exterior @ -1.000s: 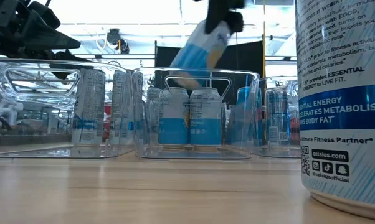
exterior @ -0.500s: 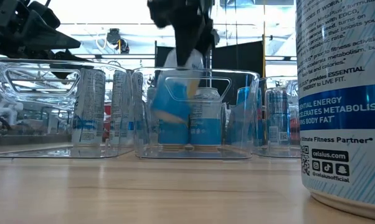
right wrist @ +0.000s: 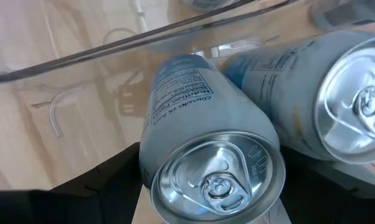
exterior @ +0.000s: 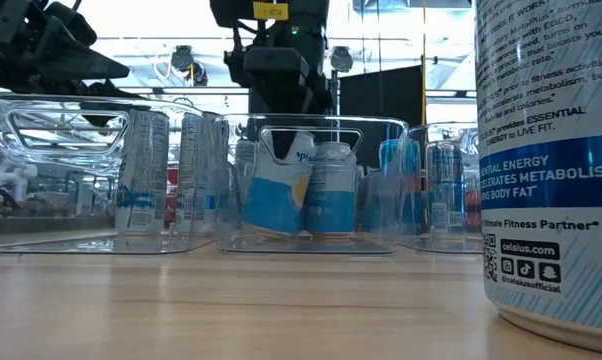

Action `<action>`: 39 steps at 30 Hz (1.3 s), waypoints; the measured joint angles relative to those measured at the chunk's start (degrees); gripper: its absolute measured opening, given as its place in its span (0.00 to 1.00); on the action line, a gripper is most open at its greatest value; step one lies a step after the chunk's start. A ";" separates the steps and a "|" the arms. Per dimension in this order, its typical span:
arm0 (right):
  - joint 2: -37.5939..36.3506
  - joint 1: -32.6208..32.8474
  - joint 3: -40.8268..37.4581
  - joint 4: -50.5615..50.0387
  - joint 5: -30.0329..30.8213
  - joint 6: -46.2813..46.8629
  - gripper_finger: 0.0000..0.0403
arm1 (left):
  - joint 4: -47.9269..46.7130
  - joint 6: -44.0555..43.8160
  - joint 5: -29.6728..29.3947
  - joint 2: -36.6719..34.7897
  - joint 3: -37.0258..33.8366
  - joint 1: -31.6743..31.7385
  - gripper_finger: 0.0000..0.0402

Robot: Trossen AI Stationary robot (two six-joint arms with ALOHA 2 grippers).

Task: Sort soda cans
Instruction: Put the top blue soda can into the middle transparent bin

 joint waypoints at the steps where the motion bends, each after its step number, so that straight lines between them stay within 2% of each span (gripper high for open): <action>1: 0.00 -0.06 0.00 0.32 -0.19 -0.15 0.75 | 0.06 0.00 0.01 0.00 -0.01 0.00 0.90; 39: 0.00 0.01 -0.02 1.29 -1.06 -0.25 0.75 | 0.03 0.00 0.00 0.00 -0.02 0.00 0.90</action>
